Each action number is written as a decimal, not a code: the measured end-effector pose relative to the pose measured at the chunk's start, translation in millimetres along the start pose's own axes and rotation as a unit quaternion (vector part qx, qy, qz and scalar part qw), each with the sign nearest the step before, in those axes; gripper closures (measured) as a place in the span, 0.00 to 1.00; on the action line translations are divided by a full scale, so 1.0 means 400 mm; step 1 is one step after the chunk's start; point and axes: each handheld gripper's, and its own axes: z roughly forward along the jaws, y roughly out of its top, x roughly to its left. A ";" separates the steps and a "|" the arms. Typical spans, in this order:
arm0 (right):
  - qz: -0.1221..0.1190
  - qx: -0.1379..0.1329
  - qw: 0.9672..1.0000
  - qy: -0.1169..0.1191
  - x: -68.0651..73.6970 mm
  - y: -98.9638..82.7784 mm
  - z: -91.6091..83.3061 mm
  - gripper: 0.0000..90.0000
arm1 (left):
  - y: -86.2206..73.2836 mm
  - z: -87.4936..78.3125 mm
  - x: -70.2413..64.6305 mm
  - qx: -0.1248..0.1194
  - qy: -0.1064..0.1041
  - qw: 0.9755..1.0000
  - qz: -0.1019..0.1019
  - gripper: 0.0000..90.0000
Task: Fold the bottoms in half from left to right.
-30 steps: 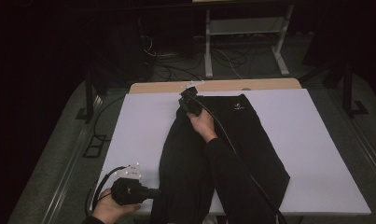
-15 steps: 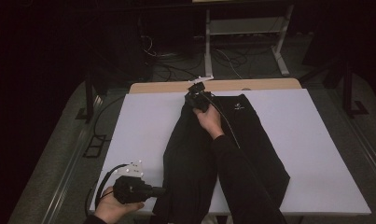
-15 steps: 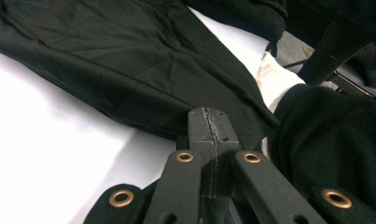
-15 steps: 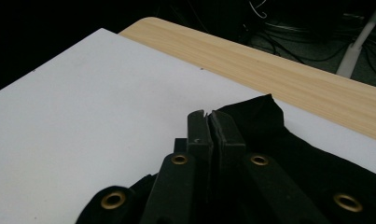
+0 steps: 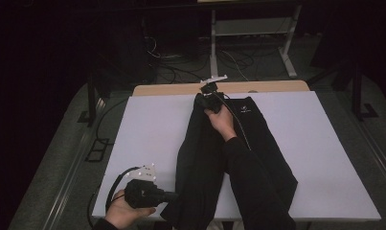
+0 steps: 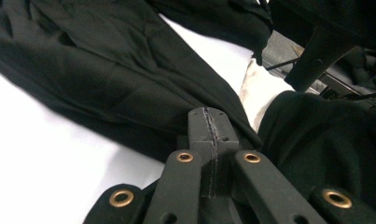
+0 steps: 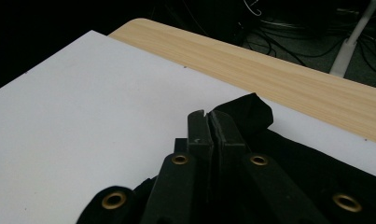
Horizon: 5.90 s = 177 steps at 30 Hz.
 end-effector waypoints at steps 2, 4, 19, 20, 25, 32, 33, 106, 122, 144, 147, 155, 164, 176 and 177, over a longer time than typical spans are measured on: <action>-0.001 0.002 1.000 0.001 -0.005 0.002 -0.003 0.95 | 0.013 0.010 -0.003 -0.004 -0.006 1.000 0.005 0.99; -0.005 0.003 1.000 -0.001 -0.009 0.003 -0.007 0.95 | 0.020 0.019 -0.007 -0.004 -0.011 1.000 0.007 0.99; -0.009 0.012 1.000 -0.005 -0.057 0.005 -0.049 0.95 | 0.075 0.073 -0.042 0.007 -0.046 0.998 0.032 0.99; -0.012 0.017 1.000 0.001 -0.064 0.007 -0.057 0.95 | 0.085 0.079 -0.047 0.012 -0.049 0.998 0.037 0.99; -0.040 0.038 0.998 0.003 -0.079 0.016 -0.082 0.95 | 0.104 0.093 -0.056 0.011 -0.054 0.997 0.044 0.99; -0.035 0.044 0.998 0.011 -0.126 0.020 -0.111 0.95 | 0.132 0.137 -0.076 0.005 -0.074 0.996 0.051 0.99; -0.035 0.044 0.998 0.011 -0.126 0.020 -0.111 0.95 | 0.136 0.141 -0.077 0.004 -0.076 0.996 0.052 0.99; -0.063 0.049 0.997 0.014 -0.372 -0.004 -0.213 0.95 | 0.337 0.512 -0.198 -0.001 -0.084 0.996 0.015 0.99; -0.056 0.070 0.996 0.006 -0.432 -0.064 -0.181 0.95 | 0.356 0.601 -0.203 0.008 -0.087 0.996 0.000 0.99; -0.034 0.073 0.997 0.006 -0.488 -0.129 -0.164 0.94 | 0.393 0.691 -0.218 0.030 -0.086 0.996 -0.014 0.99; -0.036 0.073 0.997 0.005 -0.490 -0.127 -0.168 0.92 | 0.396 0.698 -0.218 0.024 -0.102 0.994 -0.016 0.94; -0.029 0.082 0.996 -0.005 -0.484 -0.132 -0.204 0.54 | 0.400 0.692 -0.229 -0.013 -0.103 0.995 0.013 0.48; 0.005 0.063 0.998 0.018 -0.463 -0.116 -0.264 0.14 | 0.422 0.591 -0.179 -0.098 -0.049 0.994 -0.006 0.22; 0.020 0.032 0.999 0.035 -0.458 -0.116 -0.310 0.00 | 0.427 0.480 -0.103 -0.149 0.057 0.987 0.012 0.03; 0.020 0.032 0.999 0.034 -0.459 -0.120 -0.311 0.00 | 0.425 0.475 -0.097 -0.148 0.063 0.987 0.014 0.02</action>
